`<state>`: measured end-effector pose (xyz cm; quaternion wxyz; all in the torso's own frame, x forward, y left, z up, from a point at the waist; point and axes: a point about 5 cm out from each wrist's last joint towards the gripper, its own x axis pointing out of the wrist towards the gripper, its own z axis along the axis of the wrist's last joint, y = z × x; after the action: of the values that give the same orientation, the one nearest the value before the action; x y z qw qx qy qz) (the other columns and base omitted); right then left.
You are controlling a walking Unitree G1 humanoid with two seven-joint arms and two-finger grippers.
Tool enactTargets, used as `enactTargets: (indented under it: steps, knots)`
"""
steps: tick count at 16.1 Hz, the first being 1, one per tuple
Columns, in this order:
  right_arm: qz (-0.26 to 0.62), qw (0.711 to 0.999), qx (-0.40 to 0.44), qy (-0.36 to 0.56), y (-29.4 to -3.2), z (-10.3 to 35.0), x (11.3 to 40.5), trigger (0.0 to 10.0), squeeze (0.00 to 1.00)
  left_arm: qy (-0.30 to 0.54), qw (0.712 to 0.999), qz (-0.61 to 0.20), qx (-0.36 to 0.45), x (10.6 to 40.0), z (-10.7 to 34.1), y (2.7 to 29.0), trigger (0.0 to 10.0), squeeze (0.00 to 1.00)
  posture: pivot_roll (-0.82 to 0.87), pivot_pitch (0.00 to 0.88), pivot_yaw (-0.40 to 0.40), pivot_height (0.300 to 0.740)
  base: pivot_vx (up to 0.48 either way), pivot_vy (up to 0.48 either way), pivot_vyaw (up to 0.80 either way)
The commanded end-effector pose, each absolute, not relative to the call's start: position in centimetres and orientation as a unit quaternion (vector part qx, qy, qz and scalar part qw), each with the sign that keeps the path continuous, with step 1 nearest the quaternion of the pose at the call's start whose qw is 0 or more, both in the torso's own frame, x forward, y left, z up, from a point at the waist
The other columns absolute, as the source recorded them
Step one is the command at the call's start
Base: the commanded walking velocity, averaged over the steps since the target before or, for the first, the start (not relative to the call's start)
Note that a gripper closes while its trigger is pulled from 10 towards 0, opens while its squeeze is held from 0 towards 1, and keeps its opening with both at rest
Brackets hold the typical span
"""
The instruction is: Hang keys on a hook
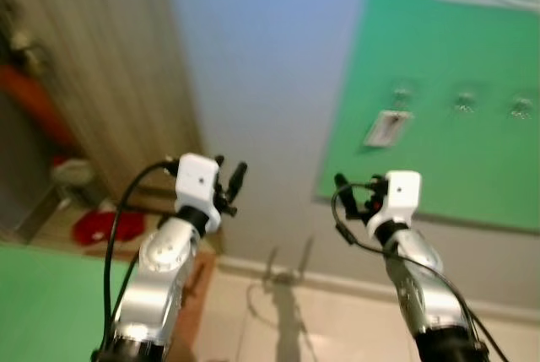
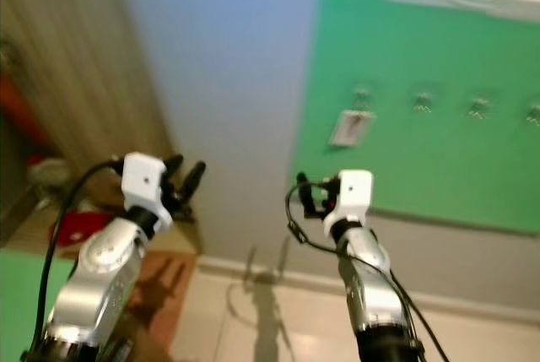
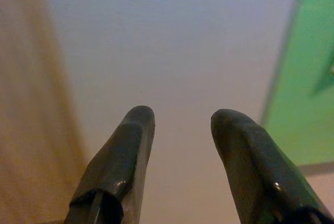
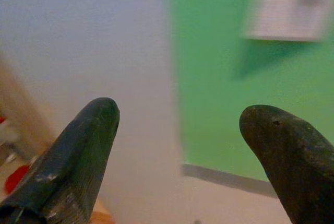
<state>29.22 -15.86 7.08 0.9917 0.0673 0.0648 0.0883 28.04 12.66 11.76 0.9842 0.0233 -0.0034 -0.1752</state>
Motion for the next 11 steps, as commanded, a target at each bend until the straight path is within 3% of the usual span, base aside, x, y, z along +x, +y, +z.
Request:
enactTargets:
  steps: [1,6,11]
  knots:
    - [0.084,0.992,0.063,0.069,-16.4,7.1,29.2,10.0,0.00,0.003,0.983,-0.181,0.028,28.2,11.6,12.1,10.0,0.00,0.00,0.000,0.019,0.740,0.000,0.000,0.68]
    - [0.087,0.992,0.062,0.072,-16.5,7.0,29.3,10.0,0.00,0.009,0.982,-0.184,0.046,28.1,11.2,11.7,10.0,0.00,0.00,0.000,0.011,0.740,0.000,0.000,0.66]
    - [0.094,0.991,0.061,0.079,-16.4,6.7,29.3,10.0,0.00,0.002,0.979,-0.194,0.058,28.0,11.5,11.2,10.0,0.00,0.00,0.000,0.015,0.740,0.000,-0.480,0.66]
